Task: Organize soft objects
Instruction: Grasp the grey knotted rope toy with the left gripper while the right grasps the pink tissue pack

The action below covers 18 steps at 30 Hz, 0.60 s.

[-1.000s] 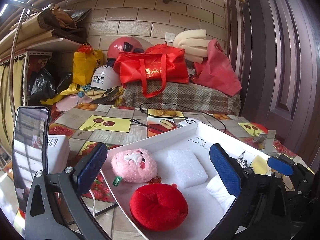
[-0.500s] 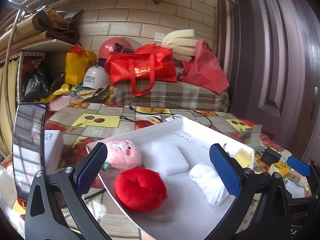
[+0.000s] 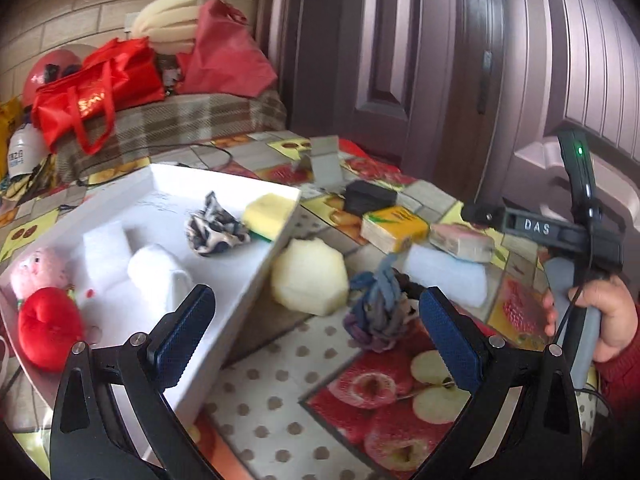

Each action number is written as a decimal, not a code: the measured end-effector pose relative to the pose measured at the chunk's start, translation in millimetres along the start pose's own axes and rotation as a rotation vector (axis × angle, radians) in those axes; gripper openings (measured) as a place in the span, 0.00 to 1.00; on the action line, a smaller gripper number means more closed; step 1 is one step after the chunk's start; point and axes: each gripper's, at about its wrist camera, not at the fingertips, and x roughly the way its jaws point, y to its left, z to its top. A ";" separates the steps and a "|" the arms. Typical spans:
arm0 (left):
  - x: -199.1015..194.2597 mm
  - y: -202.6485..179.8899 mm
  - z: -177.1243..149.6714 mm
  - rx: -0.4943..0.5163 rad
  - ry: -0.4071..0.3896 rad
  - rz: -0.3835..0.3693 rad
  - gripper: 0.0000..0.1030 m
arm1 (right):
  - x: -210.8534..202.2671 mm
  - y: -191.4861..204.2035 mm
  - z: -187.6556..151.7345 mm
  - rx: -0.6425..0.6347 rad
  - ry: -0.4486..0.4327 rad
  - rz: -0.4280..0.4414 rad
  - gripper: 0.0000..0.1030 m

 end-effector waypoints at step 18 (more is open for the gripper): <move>42.2 -14.2 1.8 -0.023 0.168 -0.087 0.26 | 34.8 -2.6 -12.8 -0.033 0.200 0.115 0.48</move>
